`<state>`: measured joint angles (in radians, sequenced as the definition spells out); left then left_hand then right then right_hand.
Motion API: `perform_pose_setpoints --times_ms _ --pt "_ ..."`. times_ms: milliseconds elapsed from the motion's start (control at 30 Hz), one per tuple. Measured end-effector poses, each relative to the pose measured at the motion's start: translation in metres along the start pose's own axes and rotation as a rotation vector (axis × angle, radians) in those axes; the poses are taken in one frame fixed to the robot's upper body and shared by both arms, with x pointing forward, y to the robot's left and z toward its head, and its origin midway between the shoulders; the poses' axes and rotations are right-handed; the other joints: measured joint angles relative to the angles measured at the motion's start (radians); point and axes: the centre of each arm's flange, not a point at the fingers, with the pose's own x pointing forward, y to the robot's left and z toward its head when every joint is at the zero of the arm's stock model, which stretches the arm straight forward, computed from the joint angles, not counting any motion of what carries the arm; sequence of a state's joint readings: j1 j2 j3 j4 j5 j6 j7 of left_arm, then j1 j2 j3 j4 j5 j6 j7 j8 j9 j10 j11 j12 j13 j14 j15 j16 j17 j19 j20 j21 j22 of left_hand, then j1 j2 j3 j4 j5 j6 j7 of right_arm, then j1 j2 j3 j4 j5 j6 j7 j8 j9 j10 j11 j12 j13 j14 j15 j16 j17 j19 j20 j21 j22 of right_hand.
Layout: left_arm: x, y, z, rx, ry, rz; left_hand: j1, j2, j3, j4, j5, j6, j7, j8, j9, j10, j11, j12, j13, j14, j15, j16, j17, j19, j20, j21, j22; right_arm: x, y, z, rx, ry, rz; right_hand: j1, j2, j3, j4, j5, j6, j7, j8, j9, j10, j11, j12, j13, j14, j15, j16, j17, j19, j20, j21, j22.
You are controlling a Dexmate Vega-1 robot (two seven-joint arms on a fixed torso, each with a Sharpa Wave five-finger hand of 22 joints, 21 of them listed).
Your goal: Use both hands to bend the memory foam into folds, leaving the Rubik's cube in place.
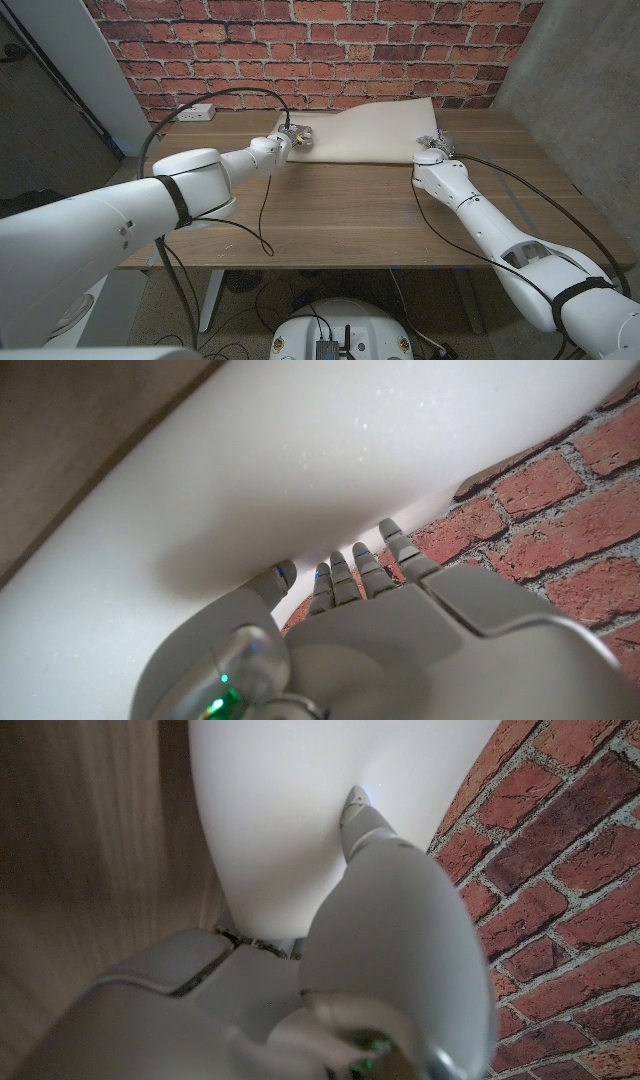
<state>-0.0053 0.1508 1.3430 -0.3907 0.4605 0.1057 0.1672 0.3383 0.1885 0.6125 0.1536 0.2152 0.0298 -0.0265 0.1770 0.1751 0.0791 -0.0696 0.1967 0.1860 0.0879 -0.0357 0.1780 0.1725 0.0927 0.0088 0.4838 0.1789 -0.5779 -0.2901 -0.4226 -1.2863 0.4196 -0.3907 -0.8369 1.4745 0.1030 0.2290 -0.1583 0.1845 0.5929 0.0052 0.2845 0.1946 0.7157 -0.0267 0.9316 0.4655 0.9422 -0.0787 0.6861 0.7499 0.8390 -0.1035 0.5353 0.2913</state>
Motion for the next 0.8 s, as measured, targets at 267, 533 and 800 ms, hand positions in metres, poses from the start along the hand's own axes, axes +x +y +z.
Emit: perform_pose_setpoints --times_ms 267,533,800 --pt "-0.001 -0.002 -0.003 -0.005 -0.010 0.009 0.000 0.000 0.004 0.004 0.000 0.000 0.000 0.000 0.000 0.000 0.000 0.000 0.000 0.000 0.000 0.000 0.000 0.000 0.000 0.000 0.000 -0.004 0.000 0.010 -0.066 -0.053 -0.019 0.000 0.000 0.000 0.000 -0.003 0.024 -0.002 0.004 0.000 0.007 0.000 0.004 0.000 0.000 0.000 0.000 0.004 0.000 0.000 0.003 0.000" --pt "-0.008 -0.007 -0.006 -0.007 -0.024 0.018 -0.004 -0.004 0.011 0.002 0.000 0.000 0.000 0.000 0.000 0.006 -0.006 0.000 0.000 0.006 -0.006 0.000 0.000 0.009 -0.002 0.000 0.001 -0.011 -0.008 0.020 -0.150 -0.120 -0.046 0.000 0.000 0.000 0.000 -0.004 0.024 -0.002 0.004 0.000 0.006 0.000 0.004 0.001 0.000 0.000 -0.001 0.004 0.000 0.000 0.003 0.000" --pt "-0.015 -0.003 0.009 -0.013 -0.069 0.024 -0.004 -0.004 0.014 -0.001 0.000 0.000 0.000 0.004 0.000 0.011 -0.011 0.000 0.000 0.011 0.000 0.000 0.000 0.041 0.002 0.000 0.002 -0.026 -0.019 0.033 -0.215 -0.202 -0.073 -0.031 -0.063 0.177 0.008 0.021 0.249 0.004 0.234 0.149 0.127 -0.006 -0.179 0.188 -0.023 -0.022 0.138 0.012 -0.170 0.038 0.384 0.203"
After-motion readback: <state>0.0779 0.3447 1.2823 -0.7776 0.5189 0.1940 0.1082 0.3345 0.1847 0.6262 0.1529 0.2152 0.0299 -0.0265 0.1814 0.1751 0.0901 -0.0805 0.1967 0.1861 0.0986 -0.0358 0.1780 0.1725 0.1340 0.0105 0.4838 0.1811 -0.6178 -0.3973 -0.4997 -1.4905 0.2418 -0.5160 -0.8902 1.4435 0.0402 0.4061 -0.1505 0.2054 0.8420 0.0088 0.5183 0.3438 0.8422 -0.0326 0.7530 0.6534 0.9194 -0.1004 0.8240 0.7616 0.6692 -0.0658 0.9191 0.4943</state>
